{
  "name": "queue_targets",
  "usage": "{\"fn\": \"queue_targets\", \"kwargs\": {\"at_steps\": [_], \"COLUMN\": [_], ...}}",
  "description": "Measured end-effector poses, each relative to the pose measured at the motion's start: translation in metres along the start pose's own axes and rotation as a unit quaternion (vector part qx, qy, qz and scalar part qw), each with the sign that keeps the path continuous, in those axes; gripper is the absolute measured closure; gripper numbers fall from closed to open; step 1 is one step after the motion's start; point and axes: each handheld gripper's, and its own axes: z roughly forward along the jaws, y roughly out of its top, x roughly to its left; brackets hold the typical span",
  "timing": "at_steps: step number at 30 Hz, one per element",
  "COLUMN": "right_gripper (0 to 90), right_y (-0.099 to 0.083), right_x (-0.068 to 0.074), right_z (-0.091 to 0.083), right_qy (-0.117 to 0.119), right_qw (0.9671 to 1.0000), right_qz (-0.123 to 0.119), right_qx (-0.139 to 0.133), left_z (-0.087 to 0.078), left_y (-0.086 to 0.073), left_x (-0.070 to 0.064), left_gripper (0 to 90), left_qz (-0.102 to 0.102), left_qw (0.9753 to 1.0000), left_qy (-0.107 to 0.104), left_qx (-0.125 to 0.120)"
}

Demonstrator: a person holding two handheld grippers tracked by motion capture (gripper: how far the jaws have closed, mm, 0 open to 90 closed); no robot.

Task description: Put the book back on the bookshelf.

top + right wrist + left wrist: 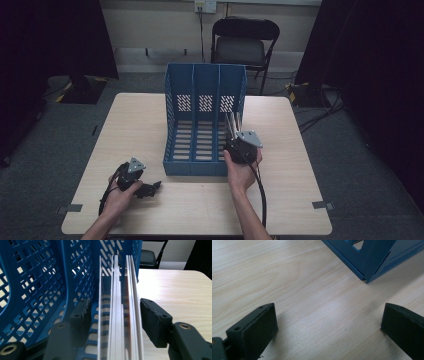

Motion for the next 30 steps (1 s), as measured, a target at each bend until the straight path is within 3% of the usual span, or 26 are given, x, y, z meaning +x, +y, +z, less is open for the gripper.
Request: {"fn": "queue_targets", "kwargs": {"at_steps": [6, 10, 17, 30], "right_gripper": [33.0, 27.6, 21.3, 14.0], "right_y": [0.002, 0.004, 0.005, 0.008], "right_x": [-0.004, -0.008, -0.013, -0.027], "right_z": [0.001, 0.000, -0.003, -0.017], "right_qy": [0.038, 0.051, 0.090, 0.125], "right_qw": [0.9991, 0.9984, 0.9950, 0.9908], "right_qz": [0.003, 0.009, 0.027, 0.028], "right_qx": [0.020, 0.023, 0.034, 0.042], "left_z": [0.000, 0.000, 0.000, 0.000], "left_y": [0.000, 0.000, 0.000, 0.000], "left_x": [0.000, 0.000, 0.000, 0.000], "left_gripper": [0.0, 0.0, 0.0, 0.0], "left_qz": [0.000, 0.000, 0.000, 0.000], "left_qw": [1.0000, 1.0000, 1.0000, 1.0000], "left_qy": [0.000, 0.000, 0.000, 0.000], "left_qx": [0.000, 0.000, 0.000, 0.000]}}
